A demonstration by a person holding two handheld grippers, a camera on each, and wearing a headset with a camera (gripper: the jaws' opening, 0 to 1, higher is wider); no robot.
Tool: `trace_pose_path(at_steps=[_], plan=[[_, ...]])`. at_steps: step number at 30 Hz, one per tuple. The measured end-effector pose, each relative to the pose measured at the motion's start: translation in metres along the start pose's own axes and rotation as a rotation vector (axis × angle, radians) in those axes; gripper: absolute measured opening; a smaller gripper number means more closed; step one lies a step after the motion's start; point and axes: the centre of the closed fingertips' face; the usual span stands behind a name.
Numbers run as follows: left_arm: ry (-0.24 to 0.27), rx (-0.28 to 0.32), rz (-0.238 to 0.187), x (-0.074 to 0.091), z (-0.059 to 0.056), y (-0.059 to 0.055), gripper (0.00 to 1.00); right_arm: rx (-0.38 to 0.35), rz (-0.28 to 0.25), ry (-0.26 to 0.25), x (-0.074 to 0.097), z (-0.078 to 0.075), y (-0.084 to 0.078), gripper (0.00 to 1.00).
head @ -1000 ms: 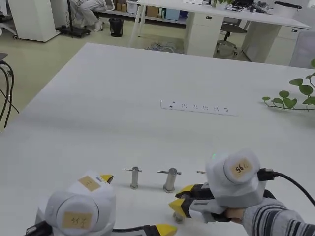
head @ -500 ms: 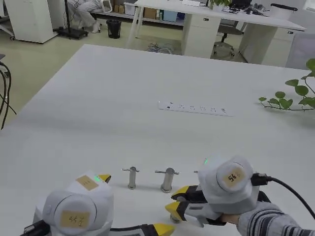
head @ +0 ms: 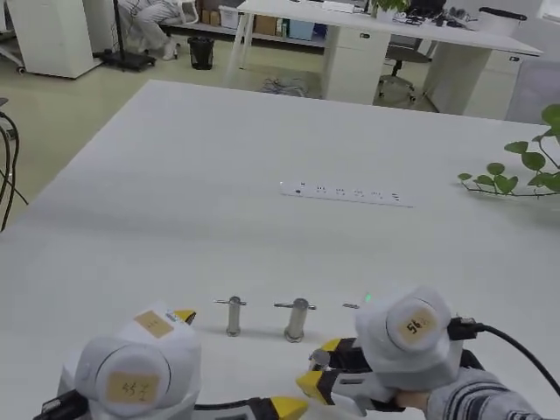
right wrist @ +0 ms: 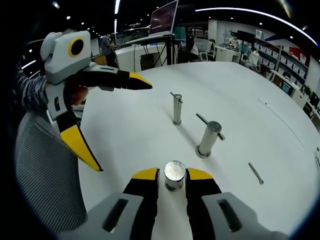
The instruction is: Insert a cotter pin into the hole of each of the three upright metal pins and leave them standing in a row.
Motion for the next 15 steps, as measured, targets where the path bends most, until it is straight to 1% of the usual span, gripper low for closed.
trace_pose_path(at_steps=[4,8,12,15], plan=[[-0.003,-0.003,0.001,-0.001,-0.001,0.0,0.99,-0.008,-0.003,0.007,0.004,-0.001,-0.001,0.22],[-0.005,-0.003,-0.002,-0.001,-0.001,0.0,0.99,0.01,0.011,0.016,0.01,-0.005,-0.004,0.26],[0.0,-0.002,-0.004,0.0,0.0,0.0,0.99,0.006,0.031,0.009,0.016,-0.014,-0.007,0.26],[0.003,-0.002,-0.004,0.0,0.0,0.001,0.99,0.003,0.039,-0.006,0.021,-0.026,-0.008,0.26]])
Point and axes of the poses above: the centre of the closed fingertips' face, and the gripper's own axes: x roughly backward along the fingers, z roughly to its left, y roughly out of its top, and after that the axes turned 10 degrees about -y, right-handed
